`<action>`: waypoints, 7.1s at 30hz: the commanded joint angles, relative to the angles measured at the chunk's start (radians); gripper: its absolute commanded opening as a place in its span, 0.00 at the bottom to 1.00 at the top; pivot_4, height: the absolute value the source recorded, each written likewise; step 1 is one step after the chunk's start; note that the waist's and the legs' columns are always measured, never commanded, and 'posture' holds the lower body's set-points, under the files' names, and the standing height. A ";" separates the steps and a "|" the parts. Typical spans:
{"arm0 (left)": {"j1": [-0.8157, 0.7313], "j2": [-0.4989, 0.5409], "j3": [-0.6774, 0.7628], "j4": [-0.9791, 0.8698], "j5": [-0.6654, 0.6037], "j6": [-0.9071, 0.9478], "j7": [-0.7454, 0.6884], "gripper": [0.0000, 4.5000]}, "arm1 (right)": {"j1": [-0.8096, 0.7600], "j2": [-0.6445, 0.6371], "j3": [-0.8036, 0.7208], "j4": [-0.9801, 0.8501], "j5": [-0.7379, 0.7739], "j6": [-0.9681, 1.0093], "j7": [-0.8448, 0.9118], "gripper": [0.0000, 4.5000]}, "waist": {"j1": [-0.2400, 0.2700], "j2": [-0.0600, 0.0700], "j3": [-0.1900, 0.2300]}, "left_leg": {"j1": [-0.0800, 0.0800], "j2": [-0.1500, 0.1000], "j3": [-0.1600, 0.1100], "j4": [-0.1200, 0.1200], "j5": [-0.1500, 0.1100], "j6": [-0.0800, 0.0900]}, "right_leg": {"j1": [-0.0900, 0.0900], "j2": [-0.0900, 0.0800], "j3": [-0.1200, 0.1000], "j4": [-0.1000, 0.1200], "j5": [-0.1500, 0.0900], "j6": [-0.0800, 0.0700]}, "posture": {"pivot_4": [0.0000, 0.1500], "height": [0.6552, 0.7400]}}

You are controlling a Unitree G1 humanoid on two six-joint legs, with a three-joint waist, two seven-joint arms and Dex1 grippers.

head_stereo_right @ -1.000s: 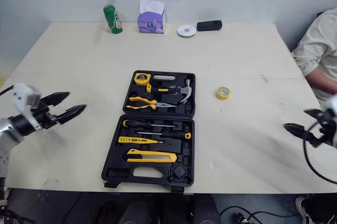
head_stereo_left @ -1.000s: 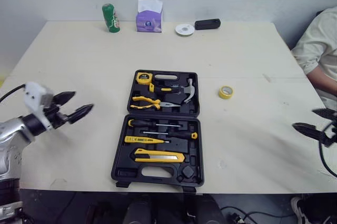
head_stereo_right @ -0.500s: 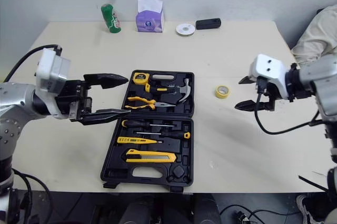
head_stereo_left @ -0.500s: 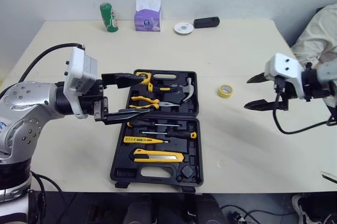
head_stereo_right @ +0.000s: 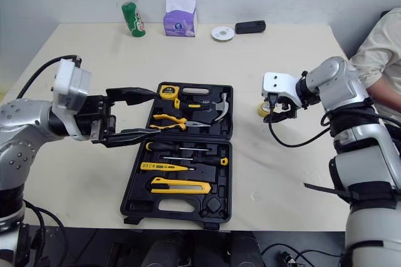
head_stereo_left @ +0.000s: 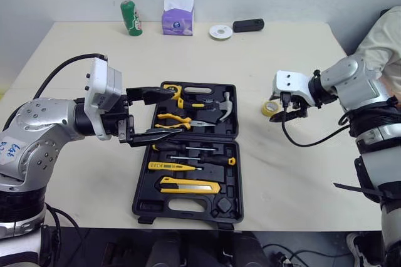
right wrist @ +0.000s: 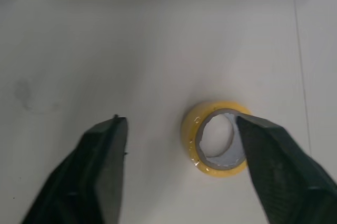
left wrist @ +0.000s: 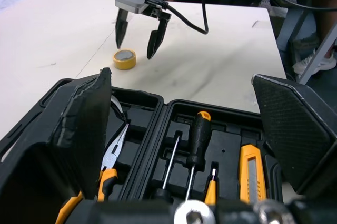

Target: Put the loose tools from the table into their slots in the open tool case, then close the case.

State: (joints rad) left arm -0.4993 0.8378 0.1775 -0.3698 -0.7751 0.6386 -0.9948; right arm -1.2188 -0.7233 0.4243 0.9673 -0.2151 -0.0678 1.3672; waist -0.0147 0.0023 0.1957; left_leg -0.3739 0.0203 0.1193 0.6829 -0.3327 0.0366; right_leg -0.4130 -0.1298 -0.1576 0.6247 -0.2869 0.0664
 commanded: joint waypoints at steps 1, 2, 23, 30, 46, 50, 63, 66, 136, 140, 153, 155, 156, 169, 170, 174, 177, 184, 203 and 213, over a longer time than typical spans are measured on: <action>0.001 -0.009 0.008 -0.013 0.008 -0.025 0.004 1.00 | -0.050 0.013 -0.003 0.053 -0.046 -0.047 -0.028 0.60 | -0.004 0.000 0.000 | 0.000 0.000 0.000 0.000 0.000 0.000 | 0.000 0.000 0.000 0.000 0.000 0.000 | 1.00 0.90; 0.001 -0.012 0.007 -0.015 0.008 -0.027 0.005 1.00 | -0.054 0.016 0.005 0.072 -0.067 -0.068 -0.046 0.60 | -0.006 0.000 0.000 | 0.000 0.000 0.000 0.000 0.000 0.000 | 0.000 0.000 0.000 0.000 0.000 0.000 | 1.00 0.90; 0.007 -0.035 -0.017 -0.042 0.046 -0.057 0.011 1.00 | -0.088 0.108 0.002 0.224 -0.166 -0.170 -0.181 0.18 | -0.015 0.001 0.000 | 0.001 0.000 -0.001 0.000 0.001 -0.001 | 0.000 0.000 0.001 0.002 0.000 0.000 | 1.00 0.90; 0.040 -0.035 -0.018 -0.070 0.018 -0.034 0.000 1.00 | -0.063 0.046 -0.053 0.137 -0.097 -0.240 -0.108 0.01 | -0.015 0.001 0.001 | 0.001 0.000 -0.001 0.000 0.001 -0.001 | 0.000 0.000 0.001 0.002 0.000 0.000 | 1.00 0.90; 0.279 0.142 -0.140 -0.223 0.069 -0.052 -0.235 1.00 | 0.634 -0.120 -0.201 -1.332 0.641 0.511 0.116 0.01 | -0.007 0.000 0.001 | 0.003 0.001 -0.003 0.000 0.000 -0.003 | 0.002 0.000 0.000 -0.002 -0.001 -0.001 | 1.00 0.90; 0.309 0.132 -0.175 -0.227 0.094 -0.080 -0.243 1.00 | 0.732 -0.126 -0.138 -1.435 0.603 0.509 0.083 0.01 | 0.005 0.000 0.001 | 0.003 0.000 -0.003 0.000 -0.001 -0.002 | 0.002 -0.001 0.000 -0.003 -0.001 -0.001 | 1.00 0.90; 0.326 0.125 -0.207 -0.237 0.133 -0.118 -0.240 1.00 | 0.861 -0.142 -0.005 -1.480 0.448 0.423 0.026 0.01 | 0.013 -0.002 0.001 | 0.003 0.001 -0.002 0.000 -0.001 -0.002 | 0.002 0.000 0.000 -0.003 -0.001 -0.001 | 1.00 0.90; 0.315 0.124 -0.203 -0.240 0.120 -0.104 -0.236 1.00 | 0.865 -0.149 -0.005 -1.473 0.432 0.409 0.030 0.01 | 0.014 -0.002 0.001 | 0.004 0.001 -0.002 0.000 -0.001 -0.002 | 0.002 0.000 0.000 -0.003 -0.001 -0.001 | 1.00 0.90; 0.168 0.023 -0.282 -0.135 0.207 -0.139 -0.209 1.00 | 1.033 0.047 -0.072 -1.030 0.489 0.060 -0.068 0.02 | 0.017 -0.014 -0.005 | 0.007 0.000 -0.004 0.000 -0.001 -0.001 | 0.006 -0.001 0.000 -0.004 -0.001 -0.001 | 1.00 0.90; 0.163 0.000 -0.275 -0.094 0.219 -0.137 -0.187 1.00 | 1.026 0.053 -0.097 -1.063 0.547 0.134 -0.083 0.02 | 0.017 -0.014 -0.005 | 0.007 0.000 -0.004 0.000 -0.001 0.000 | 0.006 -0.001 -0.001 -0.004 -0.001 -0.001 | 1.00 0.90; 0.360 0.005 0.049 0.048 0.274 -0.144 0.039 1.00 | 1.022 -0.015 -0.482 -1.253 0.800 0.471 -0.338 0.02 | 0.014 -0.012 -0.003 | 0.004 0.001 -0.004 0.000 -0.002 0.000 | 0.004 -0.002 -0.001 -0.003 -0.001 -0.001 | 1.00 0.90; 0.389 0.010 0.088 0.099 0.312 -0.180 0.062 1.00 | 1.012 -0.028 -0.495 -1.193 0.730 0.444 -0.375 0.02 | 0.016 -0.011 -0.003 | 0.004 0.001 -0.004 0.000 -0.002 0.000 | 0.004 -0.002 -0.001 -0.004 -0.001 -0.001 | 1.00 0.90; 0.397 0.012 0.100 0.129 0.333 -0.207 0.069 1.00 | 1.005 -0.032 -0.493 -1.162 0.694 0.425 -0.390 0.02 | 0.016 -0.011 -0.003 | 0.004 0.001 -0.004 0.000 -0.003 0.000 | 0.004 -0.002 -0.001 -0.004 -0.001 -0.001 | 1.00 0.90; 0.211 -0.074 -0.048 0.485 0.550 -0.381 0.172 0.01 | 0.850 0.036 -0.354 -0.916 0.454 0.320 -0.436 0.00 | 0.013 -0.010 -0.002 | 0.003 0.001 -0.002 -0.001 -0.003 0.000 | 0.001 -0.002 -0.001 0.001 -0.001 -0.001 | 1.00 0.90; 0.188 -0.090 -0.065 0.503 0.561 -0.382 0.182 0.01 | 0.841 0.051 -0.347 -0.915 0.455 0.319 -0.434 0.00 | 0.013 -0.010 -0.002 | 0.003 0.001 -0.002 -0.001 -0.003 0.000 | 0.001 -0.002 -0.001 0.001 -0.001 -0.001 | 1.00 0.90; 0.132 -0.150 -0.119 0.515 0.568 -0.363 0.181 0.01 | 0.807 0.092 -0.311 -0.896 0.422 0.301 -0.424 0.00 | 0.012 -0.010 -0.002 | 0.003 0.001 -0.001 -0.001 -0.002 0.000 | 0.001 -0.002 -0.001 0.002 -0.001 -0.001 | 1.00 0.90; 0.108 -0.187 -0.169 0.520 0.586 -0.368 0.177 0.01 | 0.770 0.122 -0.283 -0.866 0.399 0.286 -0.420 0.00 | 0.010 -0.010 -0.002 | 0.003 0.001 0.000 -0.001 -0.002 0.000 | 0.001 -0.001 0.000 0.002 -0.001 -0.001 | 1.00 0.90; 0.081 -0.267 -0.233 0.488 0.604 -0.331 0.184 0.01 | 0.720 0.172 -0.260 -0.827 0.365 0.273 -0.426 0.00 | 0.015 -0.010 -0.002 | 0.003 -0.001 -0.001 0.000 -0.001 0.002 | 0.003 -0.003 -0.001 0.002 0.000 0.000 | 1.00 0.90; 0.069 -0.300 -0.220 0.525 0.662 -0.339 0.208 0.01 | 0.754 0.171 -0.258 -0.890 0.323 0.313 -0.439 0.00 | 0.017 -0.010 -0.003 | 0.004 -0.002 -0.002 0.000 0.000 0.002 | 0.004 -0.005 -0.001 0.002 0.001 0.001 | 1.00 0.90; 0.069 -0.305 -0.212 0.524 0.666 -0.335 0.219 0.01 | 0.775 0.153 -0.271 -0.926 0.325 0.360 -0.442 0.00 | 0.019 -0.010 -0.003 | 0.004 -0.002 -0.003 0.000 0.000 0.002 | 0.004 -0.005 -0.001 0.002 0.001 0.001 | 1.00 0.90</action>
State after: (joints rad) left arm -0.4226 0.5598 0.0039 0.1686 -0.1089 0.3073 -0.7660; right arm -0.4529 -0.5697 0.1429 0.0915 0.1011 0.2879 0.9116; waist 0.0042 -0.0080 0.1931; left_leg -0.3698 0.0184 0.1166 0.6827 -0.3330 0.0386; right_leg -0.4088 -0.1350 -0.1586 0.6264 -0.2862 0.0675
